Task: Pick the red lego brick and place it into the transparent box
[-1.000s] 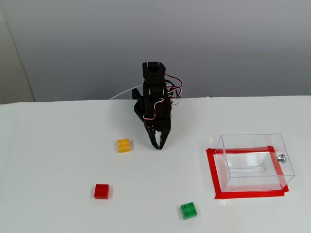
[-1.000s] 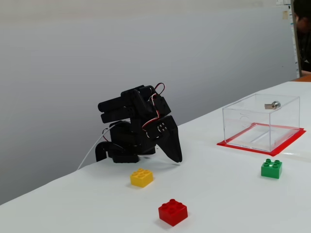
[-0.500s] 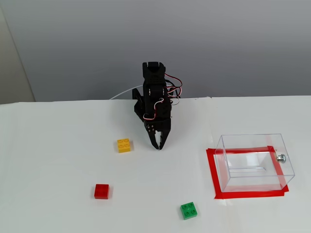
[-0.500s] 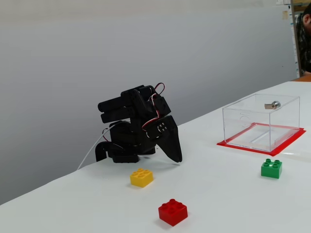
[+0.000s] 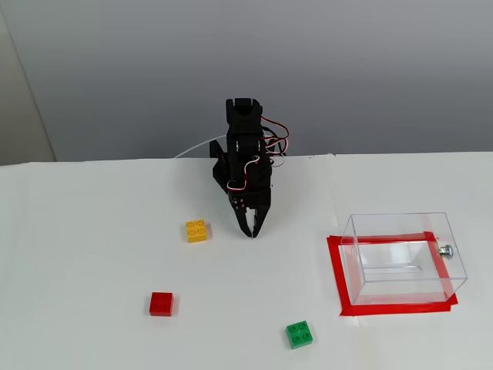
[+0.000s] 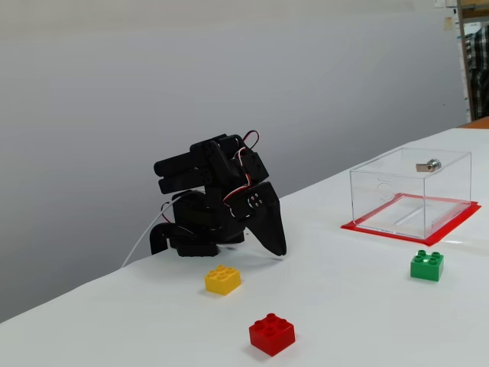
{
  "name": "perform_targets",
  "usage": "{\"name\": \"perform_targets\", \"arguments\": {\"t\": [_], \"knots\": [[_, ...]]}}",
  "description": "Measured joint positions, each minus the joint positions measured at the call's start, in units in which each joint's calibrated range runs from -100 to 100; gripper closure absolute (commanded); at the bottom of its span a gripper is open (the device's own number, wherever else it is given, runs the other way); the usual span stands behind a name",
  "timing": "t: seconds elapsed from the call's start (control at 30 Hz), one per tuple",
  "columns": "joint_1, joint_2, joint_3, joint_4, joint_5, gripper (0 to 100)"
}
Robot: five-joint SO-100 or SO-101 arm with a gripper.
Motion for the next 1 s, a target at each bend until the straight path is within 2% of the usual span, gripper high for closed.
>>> {"name": "perform_targets", "arguments": {"t": [0.57,0.83,1.0], "knots": [[0.00,0.00,-0.97,0.00,0.00,98],[0.11,0.00,-11.92,0.00,-1.76,98],[0.11,5.92,-20.92,0.00,-2.98,98]]}}
